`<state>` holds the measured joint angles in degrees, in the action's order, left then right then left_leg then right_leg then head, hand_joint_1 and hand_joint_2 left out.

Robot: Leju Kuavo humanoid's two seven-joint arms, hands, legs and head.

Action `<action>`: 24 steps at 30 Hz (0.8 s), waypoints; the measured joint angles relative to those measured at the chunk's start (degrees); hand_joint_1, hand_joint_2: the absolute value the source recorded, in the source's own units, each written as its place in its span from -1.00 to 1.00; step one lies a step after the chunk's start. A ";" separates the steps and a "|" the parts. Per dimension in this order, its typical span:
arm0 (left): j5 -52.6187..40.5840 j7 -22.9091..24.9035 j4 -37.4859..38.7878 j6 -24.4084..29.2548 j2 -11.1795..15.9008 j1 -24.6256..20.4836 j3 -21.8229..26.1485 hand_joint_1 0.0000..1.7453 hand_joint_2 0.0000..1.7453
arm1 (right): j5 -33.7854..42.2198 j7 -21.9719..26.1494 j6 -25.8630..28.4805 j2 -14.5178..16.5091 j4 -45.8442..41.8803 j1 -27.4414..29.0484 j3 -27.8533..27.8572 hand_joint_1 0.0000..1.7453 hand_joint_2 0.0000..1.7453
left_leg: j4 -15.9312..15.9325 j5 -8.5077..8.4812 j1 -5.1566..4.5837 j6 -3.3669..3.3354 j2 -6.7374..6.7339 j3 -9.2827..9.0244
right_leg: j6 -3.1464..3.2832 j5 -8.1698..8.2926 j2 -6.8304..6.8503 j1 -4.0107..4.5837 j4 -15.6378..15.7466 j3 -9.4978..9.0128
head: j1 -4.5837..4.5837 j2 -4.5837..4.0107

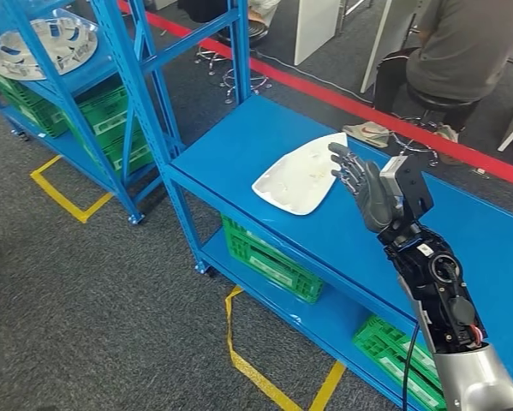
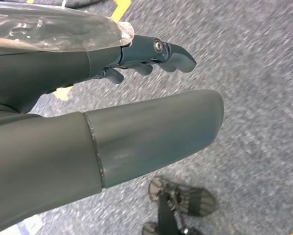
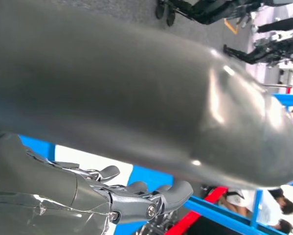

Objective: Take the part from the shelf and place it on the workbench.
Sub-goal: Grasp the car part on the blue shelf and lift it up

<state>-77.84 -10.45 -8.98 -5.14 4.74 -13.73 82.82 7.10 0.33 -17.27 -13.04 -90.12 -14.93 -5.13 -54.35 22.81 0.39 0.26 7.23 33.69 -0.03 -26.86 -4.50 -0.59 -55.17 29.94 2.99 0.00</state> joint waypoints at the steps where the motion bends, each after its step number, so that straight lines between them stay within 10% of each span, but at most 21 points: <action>1: -0.02 0.00 0.00 0.00 0.03 0.08 0.00 -1.00 -1.00 | 0.00 -0.01 -0.01 -0.08 0.01 -0.06 0.09 -1.00 -1.00 | 0.07 -0.13 0.12 0.34 0.51 0.16 | 0.24 0.11 0.64 -0.03 0.18 -0.18 | 0.02 0.00; 3: -0.08 -0.01 0.00 0.01 0.06 0.24 0.00 -1.00 -1.00 | 0.01 0.01 -0.07 -0.19 0.05 -0.32 0.15 -1.00 -1.00 | -1.48 0.86 -0.04 0.88 -1.19 1.04 | 0.81 0.45 2.03 -0.22 0.72 -0.71 | -0.22 0.00; 6: -0.15 -0.02 0.00 0.07 0.06 0.16 -0.01 -1.00 -1.00 | 0.01 0.04 -0.20 -0.45 0.30 -0.52 0.44 -1.00 -1.00 | -11.84 5.94 -0.05 1.56 -5.93 6.14 | 1.23 0.61 4.10 -0.11 0.98 -0.90 | -1.41 0.00; 8: -0.16 -0.02 0.00 0.05 -0.11 0.12 -0.02 -1.00 -1.00 | 0.00 0.05 -0.41 -0.69 0.62 -0.49 0.74 -1.00 -1.00 | -17.07 7.36 0.15 1.83 -6.74 8.87 | 1.27 0.51 5.27 0.02 0.97 -0.84 | -1.74 0.00; 14: -0.40 -0.02 0.00 -0.02 -0.01 -0.07 -0.06 -1.00 -1.00 | -0.32 -0.10 -0.73 -1.46 1.49 -1.05 2.20 -1.00 -1.00 | -0.08 0.03 -0.10 0.85 -7.57 -0.19 | 0.58 -0.17 6.94 0.45 0.79 -1.02 | -1.92 0.00; 18: -0.51 0.00 0.00 -0.01 -0.04 -0.05 -0.07 -1.00 -1.00 | -0.42 -0.62 -1.04 -2.10 1.93 -1.00 2.95 -1.00 -1.00 | 0.34 0.28 -0.25 0.62 -7.55 -0.59 | 1.40 -0.43 6.88 0.56 0.78 -1.28 | -1.35 0.00; 23: -0.51 0.01 0.00 0.04 -0.07 -0.08 -0.13 -1.00 -1.00 | -2.55 -1.24 -0.67 -2.58 2.61 -1.30 3.49 -1.00 -1.00 | 0.31 0.45 -0.38 0.17 -7.56 -0.64 | 0.79 -0.16 6.83 0.52 1.40 -1.66 | -0.87 0.00; 24: -0.51 0.02 0.00 0.07 -0.08 -0.07 -0.13 -1.00 -1.00 | -3.28 -1.47 -0.17 -2.62 2.77 -1.36 3.54 -1.00 -0.50 | 0.30 0.46 -0.39 0.11 -7.56 -0.64 | 0.71 -0.13 6.83 0.51 1.45 -1.67 | -0.80 0.00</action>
<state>-78.35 -10.43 -8.98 -5.07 4.66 -13.79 82.68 3.83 -1.14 -17.44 -15.66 -87.35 -16.29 -1.58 -54.05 23.27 0.00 0.36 -0.33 33.05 0.68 -26.99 2.33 -0.08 -53.72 28.26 2.19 0.00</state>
